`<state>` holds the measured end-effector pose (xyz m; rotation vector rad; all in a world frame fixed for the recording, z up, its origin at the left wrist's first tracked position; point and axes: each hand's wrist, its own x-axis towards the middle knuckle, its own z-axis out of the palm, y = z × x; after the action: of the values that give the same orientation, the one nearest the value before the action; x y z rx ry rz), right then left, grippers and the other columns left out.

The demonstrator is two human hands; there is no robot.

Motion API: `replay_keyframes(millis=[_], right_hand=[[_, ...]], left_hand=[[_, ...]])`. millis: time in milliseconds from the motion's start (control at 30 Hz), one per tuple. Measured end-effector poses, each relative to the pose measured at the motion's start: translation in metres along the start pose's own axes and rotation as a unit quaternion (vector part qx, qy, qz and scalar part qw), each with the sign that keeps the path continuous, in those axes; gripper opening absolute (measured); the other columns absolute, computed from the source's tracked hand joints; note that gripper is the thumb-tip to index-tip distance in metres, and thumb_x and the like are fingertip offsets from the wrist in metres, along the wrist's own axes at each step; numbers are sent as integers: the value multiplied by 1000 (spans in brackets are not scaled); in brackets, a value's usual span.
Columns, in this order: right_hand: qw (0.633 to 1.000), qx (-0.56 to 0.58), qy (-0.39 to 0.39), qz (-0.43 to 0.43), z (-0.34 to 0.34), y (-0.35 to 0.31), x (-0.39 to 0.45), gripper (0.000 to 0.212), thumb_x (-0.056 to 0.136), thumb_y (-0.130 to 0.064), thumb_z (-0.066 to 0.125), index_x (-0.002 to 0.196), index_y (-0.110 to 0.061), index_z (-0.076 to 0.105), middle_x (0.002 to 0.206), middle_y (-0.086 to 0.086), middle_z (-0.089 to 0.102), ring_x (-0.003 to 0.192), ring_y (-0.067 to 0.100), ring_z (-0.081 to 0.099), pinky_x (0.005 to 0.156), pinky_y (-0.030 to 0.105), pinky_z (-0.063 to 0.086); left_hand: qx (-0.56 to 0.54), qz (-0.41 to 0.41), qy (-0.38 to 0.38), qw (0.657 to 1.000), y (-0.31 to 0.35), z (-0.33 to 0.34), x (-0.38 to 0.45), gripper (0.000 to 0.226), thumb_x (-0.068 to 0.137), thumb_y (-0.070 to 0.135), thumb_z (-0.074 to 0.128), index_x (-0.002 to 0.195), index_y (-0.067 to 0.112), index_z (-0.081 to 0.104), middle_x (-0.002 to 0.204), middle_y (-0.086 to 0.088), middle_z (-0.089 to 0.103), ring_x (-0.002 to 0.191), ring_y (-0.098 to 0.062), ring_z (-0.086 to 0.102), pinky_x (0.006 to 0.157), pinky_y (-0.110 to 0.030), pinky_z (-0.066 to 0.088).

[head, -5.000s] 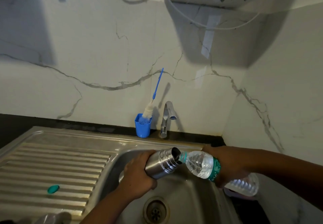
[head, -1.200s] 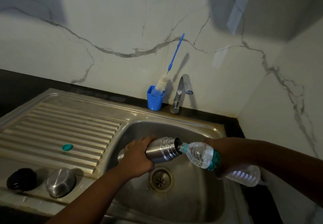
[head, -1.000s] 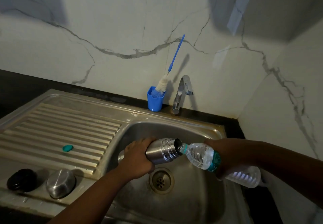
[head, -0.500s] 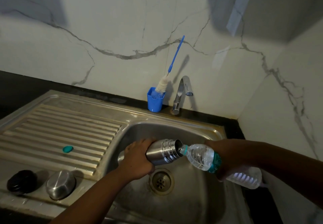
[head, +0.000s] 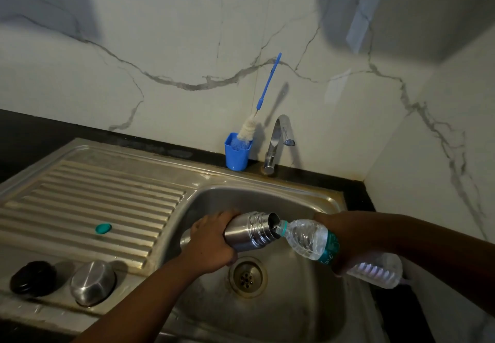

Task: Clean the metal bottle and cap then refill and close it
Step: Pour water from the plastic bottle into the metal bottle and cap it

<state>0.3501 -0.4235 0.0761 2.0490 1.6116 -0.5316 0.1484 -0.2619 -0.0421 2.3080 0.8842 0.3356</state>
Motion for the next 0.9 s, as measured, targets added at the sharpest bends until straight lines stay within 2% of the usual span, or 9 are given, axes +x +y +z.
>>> replay_keyframes(millis=[200, 300, 400, 633, 733, 900], right_hand=[[1000, 2, -12, 0, -1, -2, -1, 78, 77, -32, 74, 140, -20, 30, 126, -2, 54, 110, 12, 55, 90, 21, 45], [1000, -8, -22, 1, 1, 1, 2, 78, 76, -34, 74, 140, -21, 31, 127, -1, 54, 111, 15, 56, 96, 29, 48], [1000, 11, -14, 13, 1, 1, 2, 86, 72, -35, 77, 140, -22, 27, 126, -1, 54, 109, 15, 57, 94, 30, 50], [999, 0, -41, 0, 0, -2, 0, 75, 80, -34, 72, 141, -21, 31, 133, 1, 51, 118, 15, 52, 101, 28, 43], [998, 0, -67, 4, -1, -4, -4, 72, 86, -31, 67, 144, -17, 28, 142, 3, 43, 128, 18, 44, 109, 29, 35], [999, 8, -53, -1, 0, -4, 0, 68, 81, -33, 71, 138, -20, 38, 130, 1, 53, 116, 15, 54, 100, 28, 44]], left_hand=[[8, -1, 0, 1000, 2, 0, 0, 96, 52, 20, 83, 138, 36, 43, 128, 13, 52, 119, -16, 47, 100, -35, 36], [8, 0, -3, 1000, 2, 1, 1, 95, 52, 21, 83, 137, 37, 43, 127, 13, 53, 118, -16, 48, 100, -37, 36], [8, 2, -2, 1000, 2, 2, 2, 95, 52, 21, 82, 136, 37, 44, 126, 13, 54, 117, -16, 49, 100, -38, 38], [19, 8, -3, 1000, 0, 3, 3, 94, 53, 22, 82, 137, 37, 43, 128, 12, 53, 117, -15, 48, 100, -35, 35], [15, 6, -6, 1000, -3, 5, 3, 94, 53, 22, 82, 137, 38, 43, 128, 13, 52, 118, -15, 47, 98, -34, 32], [16, 6, -9, 1000, -4, 5, 4, 94, 52, 22, 83, 137, 37, 43, 128, 12, 53, 118, -15, 48, 98, -34, 33]])
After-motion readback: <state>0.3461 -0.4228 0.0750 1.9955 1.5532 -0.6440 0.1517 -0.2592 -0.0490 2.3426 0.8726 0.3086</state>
